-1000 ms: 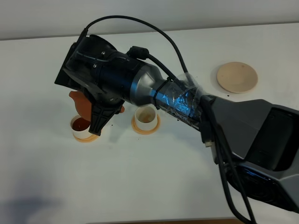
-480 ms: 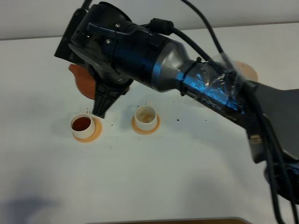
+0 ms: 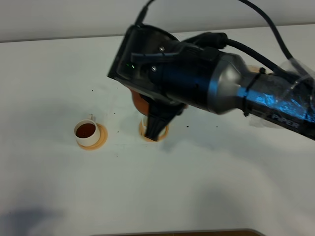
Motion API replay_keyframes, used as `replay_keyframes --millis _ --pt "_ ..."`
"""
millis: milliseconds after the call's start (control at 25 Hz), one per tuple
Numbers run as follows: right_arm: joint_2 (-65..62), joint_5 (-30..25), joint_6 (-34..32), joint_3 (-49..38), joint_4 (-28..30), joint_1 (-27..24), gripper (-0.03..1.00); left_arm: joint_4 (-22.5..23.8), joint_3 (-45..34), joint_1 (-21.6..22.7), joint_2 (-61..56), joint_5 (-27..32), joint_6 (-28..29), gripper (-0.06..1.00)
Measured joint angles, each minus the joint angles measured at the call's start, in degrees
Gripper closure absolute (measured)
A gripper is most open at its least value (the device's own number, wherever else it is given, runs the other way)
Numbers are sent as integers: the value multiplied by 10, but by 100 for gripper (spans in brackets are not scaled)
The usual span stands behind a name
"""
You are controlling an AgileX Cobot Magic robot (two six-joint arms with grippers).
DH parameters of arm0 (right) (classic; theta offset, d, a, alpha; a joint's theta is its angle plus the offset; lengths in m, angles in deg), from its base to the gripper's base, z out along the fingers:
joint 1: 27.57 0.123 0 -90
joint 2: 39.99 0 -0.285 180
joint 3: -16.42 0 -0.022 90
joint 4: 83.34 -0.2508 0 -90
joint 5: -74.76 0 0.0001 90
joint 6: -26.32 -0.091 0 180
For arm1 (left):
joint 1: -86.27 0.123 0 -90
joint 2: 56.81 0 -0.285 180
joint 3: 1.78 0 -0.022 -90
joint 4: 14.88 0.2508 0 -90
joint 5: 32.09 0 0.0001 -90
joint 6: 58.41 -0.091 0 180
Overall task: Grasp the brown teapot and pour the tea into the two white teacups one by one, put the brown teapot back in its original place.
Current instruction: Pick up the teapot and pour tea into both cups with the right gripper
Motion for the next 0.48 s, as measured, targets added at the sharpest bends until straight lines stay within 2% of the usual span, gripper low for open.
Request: replay_keyframes --millis 240,480 --pt "-39 6 -57 -115 36 0 83 0 0 0 0 0 0 58" --pt "-45 59 -80 -180 69 0 83 0 0 0 0 0 0 58"
